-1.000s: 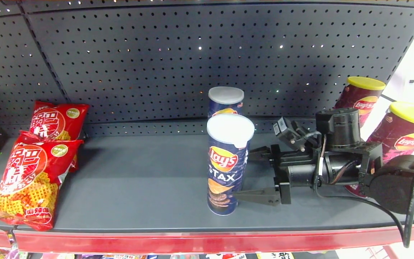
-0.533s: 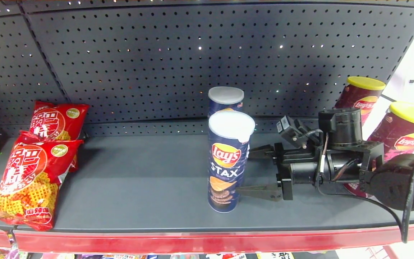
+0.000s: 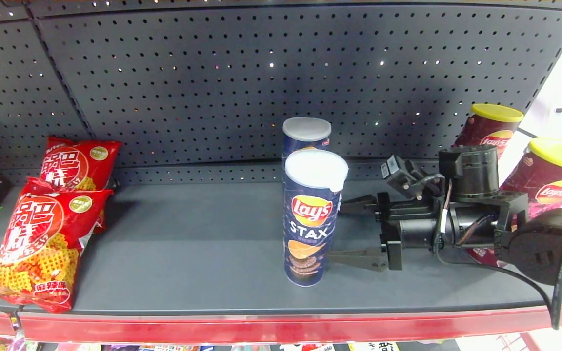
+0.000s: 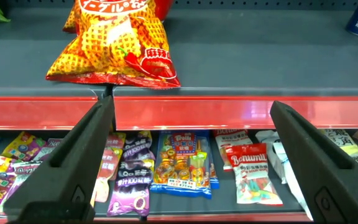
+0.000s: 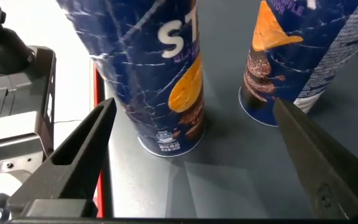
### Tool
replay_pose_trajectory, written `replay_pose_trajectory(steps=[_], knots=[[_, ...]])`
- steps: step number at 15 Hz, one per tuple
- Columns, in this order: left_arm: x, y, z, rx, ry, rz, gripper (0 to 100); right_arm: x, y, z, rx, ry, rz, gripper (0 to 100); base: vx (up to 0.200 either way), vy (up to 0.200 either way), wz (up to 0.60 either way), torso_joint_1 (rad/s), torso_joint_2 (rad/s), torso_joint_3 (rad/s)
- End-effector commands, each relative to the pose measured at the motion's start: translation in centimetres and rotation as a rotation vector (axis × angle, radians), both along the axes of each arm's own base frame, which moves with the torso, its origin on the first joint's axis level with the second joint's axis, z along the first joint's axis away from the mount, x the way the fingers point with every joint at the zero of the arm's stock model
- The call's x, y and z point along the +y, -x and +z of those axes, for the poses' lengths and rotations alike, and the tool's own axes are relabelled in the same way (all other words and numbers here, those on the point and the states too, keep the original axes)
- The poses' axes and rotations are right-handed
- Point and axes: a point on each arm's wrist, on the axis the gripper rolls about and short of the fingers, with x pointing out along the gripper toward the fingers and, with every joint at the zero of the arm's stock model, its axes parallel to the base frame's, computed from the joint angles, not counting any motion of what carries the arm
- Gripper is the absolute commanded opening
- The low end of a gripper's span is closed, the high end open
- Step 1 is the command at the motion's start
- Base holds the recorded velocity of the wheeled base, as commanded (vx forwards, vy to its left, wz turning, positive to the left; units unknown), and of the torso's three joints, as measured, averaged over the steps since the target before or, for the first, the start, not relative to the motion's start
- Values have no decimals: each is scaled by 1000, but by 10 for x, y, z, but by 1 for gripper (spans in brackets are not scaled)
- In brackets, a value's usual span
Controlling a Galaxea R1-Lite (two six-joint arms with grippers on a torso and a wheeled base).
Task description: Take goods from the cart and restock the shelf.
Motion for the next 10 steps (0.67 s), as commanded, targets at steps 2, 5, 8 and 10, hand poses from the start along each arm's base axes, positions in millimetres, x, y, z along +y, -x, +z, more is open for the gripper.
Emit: replay_pose_trajectory(steps=[2, 5, 8, 10], knots=[[0, 0, 0, 2, 0, 0, 100, -4, 8, 14, -38, -18, 0, 100, 0, 0, 0, 0, 0, 0], [0, 0, 0, 2, 0, 0, 100, -22, 18, 15, -37, -16, -41, 100, 0, 0, 0, 0, 0, 0], [0, 0, 0, 2, 0, 0, 100, -36, 20, 35, -104, -46, -82, 100, 0, 0, 0, 0, 0, 0], [0, 0, 0, 2, 0, 0, 100, -40, 32, 55, -172, -75, -80, 100, 0, 0, 0, 0, 0, 0]])
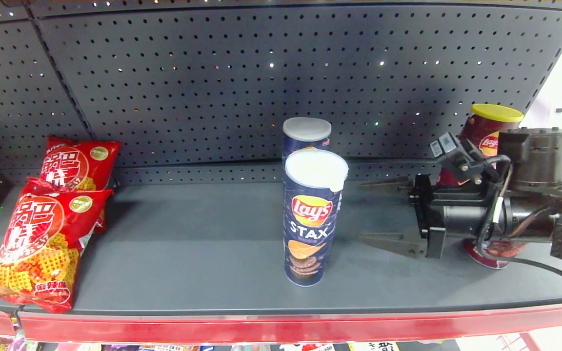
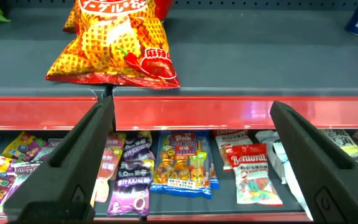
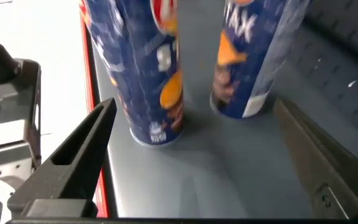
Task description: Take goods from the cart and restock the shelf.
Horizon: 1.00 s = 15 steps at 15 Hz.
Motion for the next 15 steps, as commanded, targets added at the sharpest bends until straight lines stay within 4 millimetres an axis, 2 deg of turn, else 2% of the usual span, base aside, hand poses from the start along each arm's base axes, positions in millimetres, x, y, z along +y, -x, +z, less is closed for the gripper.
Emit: replay_pose_trajectory(steps=[1, 4, 5, 6, 9, 11, 12, 13, 15], knots=[[0, 0, 0, 1, 0, 0, 100, -8, 18, 27, -92, -36, -4, 100, 0, 0, 0, 0, 0, 0], [0, 0, 0, 1, 0, 0, 100, -15, 44, 65, -220, -94, 3, 100, 0, 0, 0, 0, 0, 0], [0, 0, 0, 1, 0, 0, 100, -17, 63, 93, -267, -158, 13, 100, 0, 0, 0, 0, 0, 0], [0, 0, 0, 1, 0, 0, 100, -21, 79, 112, -286, -211, 3, 100, 0, 0, 0, 0, 0, 0], [0, 0, 0, 1, 0, 0, 100, -42, 129, 150, -317, -368, -84, 100, 0, 0, 0, 0, 0, 0], [0, 0, 0, 1, 0, 0, 100, -57, 157, 156, -326, -442, -163, 100, 0, 0, 0, 0, 0, 0], [0, 0, 0, 1, 0, 0, 100, -72, 175, 152, -320, -494, -286, 100, 0, 0, 0, 0, 0, 0], [0, 0, 0, 1, 0, 0, 100, -82, 186, 144, -313, -517, -372, 100, 0, 0, 0, 0, 0, 0], [0, 0, 0, 1, 0, 0, 100, -96, 210, 116, -303, -544, -524, 100, 0, 0, 0, 0, 0, 0]])
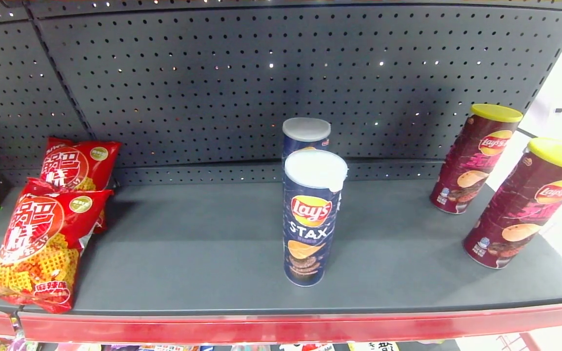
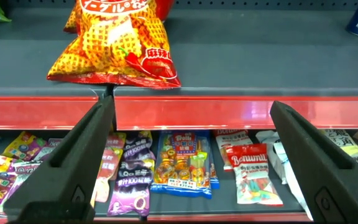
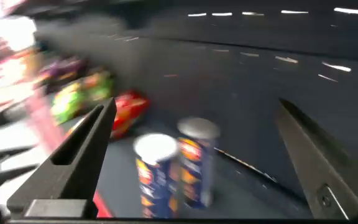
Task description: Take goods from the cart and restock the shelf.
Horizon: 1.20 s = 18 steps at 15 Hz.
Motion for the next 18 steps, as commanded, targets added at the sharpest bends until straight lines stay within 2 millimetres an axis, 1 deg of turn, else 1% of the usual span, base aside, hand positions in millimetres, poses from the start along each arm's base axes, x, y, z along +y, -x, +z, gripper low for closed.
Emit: replay_pose_trajectory(steps=[1, 3, 4, 5, 6, 8, 10, 11, 12, 13, 16, 18], knots=[[0, 0, 0, 2, 0, 0, 100, -22, 46, -33, -8, -74, -181, 100, 0, 0, 0, 0, 0, 0], [0, 0, 0, 2, 0, 0, 100, -29, 64, -71, 21, -76, -289, 100, 0, 0, 0, 0, 0, 0], [0, 0, 0, 2, 0, 0, 100, -29, 64, -71, 21, -76, -289, 100, 0, 0, 0, 0, 0, 0], [0, 0, 0, 2, 0, 0, 100, -31, 72, -97, 44, -101, -376, 100, 0, 0, 0, 0, 0, 0], [0, 0, 0, 2, 0, 0, 100, -34, 74, -111, 65, -130, -463, 100, 0, 0, 0, 0, 0, 0], [0, 0, 0, 2, 0, 0, 100, -36, 79, -130, 88, -148, -539, 100, 0, 0, 0, 0, 0, 0], [0, 0, 0, 2, 0, 0, 100, -36, 84, -172, 141, -128, -598, 100, 0, 0, 0, 0, 0, 0], [0, 0, 0, 2, 0, 0, 100, -36, 85, -180, 153, -124, -618, 100, 0, 0, 0, 0, 0, 0], [0, 0, 0, 2, 0, 0, 100, -36, 85, -197, 185, -109, -639, 100, 0, 0, 0, 0, 0, 0], [0, 0, 0, 2, 0, 0, 100, -36, 85, -197, 187, -109, -639, 100, 0, 0, 0, 0, 0, 0], [0, 0, 0, 2, 0, 0, 100, -36, 87, -211, 265, -19, -689, 100, 0, 0, 0, 0, 0, 0], [0, 0, 0, 2, 0, 0, 100, -36, 91, -222, 314, 14, -709, 100, 0, 0, 0, 0, 0, 0]])
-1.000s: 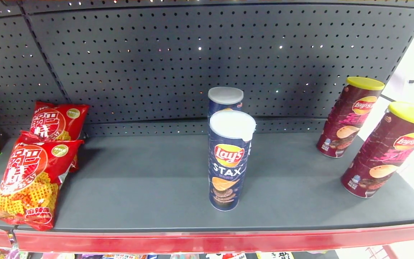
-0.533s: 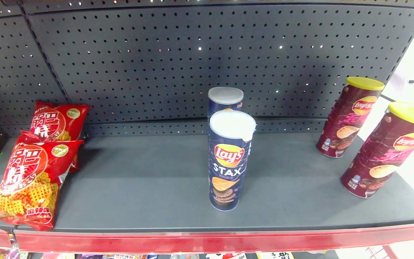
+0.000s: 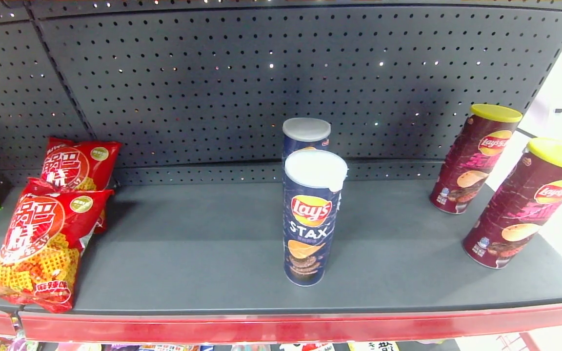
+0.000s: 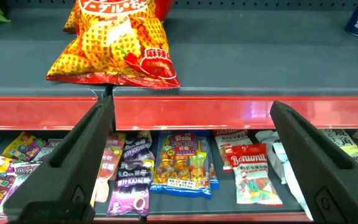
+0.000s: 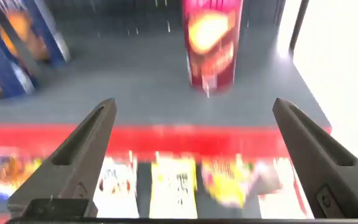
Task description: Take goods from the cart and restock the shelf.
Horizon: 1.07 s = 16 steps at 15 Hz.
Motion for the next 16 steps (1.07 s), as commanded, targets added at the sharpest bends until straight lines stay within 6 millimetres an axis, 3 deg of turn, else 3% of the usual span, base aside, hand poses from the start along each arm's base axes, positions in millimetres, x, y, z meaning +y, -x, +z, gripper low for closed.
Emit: replay_pose_trajectory(steps=[1, 5, 7, 10, 16], knots=[[0, 0, 0, 2, 0, 0, 100, 0, 6, -6, -5, 3, -11, 100, 0, 0, 0, 0, 0, 0], [0, 0, 0, 2, 0, 0, 100, 1, 15, -25, 70, 4, -29, 100, 0, 0, 0, 0, 0, 0], [0, 0, 0, 2, 0, 0, 100, 1, 16, -25, 54, 26, -6, 100, 0, 0, 0, 0, 0, 0], [0, 0, 0, 2, 0, 0, 100, -4, 23, -34, 46, 54, -151, 100, 0, 0, 0, 0, 0, 0], [0, 0, 0, 2, 0, 0, 100, -4, 23, -32, 30, 52, -140, 100, 0, 0, 0, 0, 0, 0]])
